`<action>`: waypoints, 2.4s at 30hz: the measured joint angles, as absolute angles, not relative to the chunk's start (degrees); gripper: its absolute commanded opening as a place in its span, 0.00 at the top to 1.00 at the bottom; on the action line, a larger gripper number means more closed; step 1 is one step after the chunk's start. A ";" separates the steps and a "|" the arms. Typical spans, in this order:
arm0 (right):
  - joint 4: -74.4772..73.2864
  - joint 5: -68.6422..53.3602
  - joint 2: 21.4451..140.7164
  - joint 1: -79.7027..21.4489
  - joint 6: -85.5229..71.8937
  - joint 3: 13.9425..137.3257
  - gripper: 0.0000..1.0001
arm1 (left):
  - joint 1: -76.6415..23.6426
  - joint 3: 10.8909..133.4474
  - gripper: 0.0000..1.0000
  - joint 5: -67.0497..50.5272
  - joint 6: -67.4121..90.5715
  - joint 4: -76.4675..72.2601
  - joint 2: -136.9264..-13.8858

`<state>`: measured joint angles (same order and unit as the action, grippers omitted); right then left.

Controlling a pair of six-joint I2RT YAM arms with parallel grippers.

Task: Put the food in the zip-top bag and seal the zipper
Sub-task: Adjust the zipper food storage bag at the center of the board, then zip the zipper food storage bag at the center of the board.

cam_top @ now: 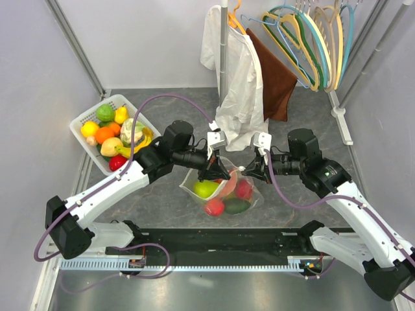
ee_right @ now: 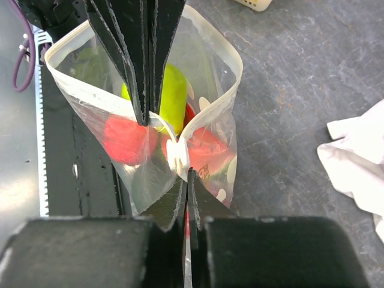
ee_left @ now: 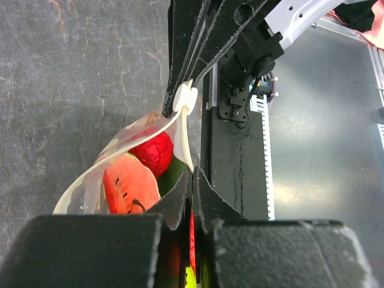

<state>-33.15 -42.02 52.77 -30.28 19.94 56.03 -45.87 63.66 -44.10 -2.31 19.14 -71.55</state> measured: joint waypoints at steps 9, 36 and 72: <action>-33.21 -41.58 52.16 -30.28 18.92 56.03 1.00 | -44.82 64.27 0.29 -42.46 -1.98 21.87 -70.94; -32.95 -40.64 49.67 -30.55 13.69 57.47 1.00 | -56.38 87.44 0.65 -26.15 -16.80 35.92 -82.02; -33.43 -38.13 46.41 -30.65 13.76 57.47 1.00 | -46.96 77.17 0.96 -29.08 -22.09 42.59 -73.30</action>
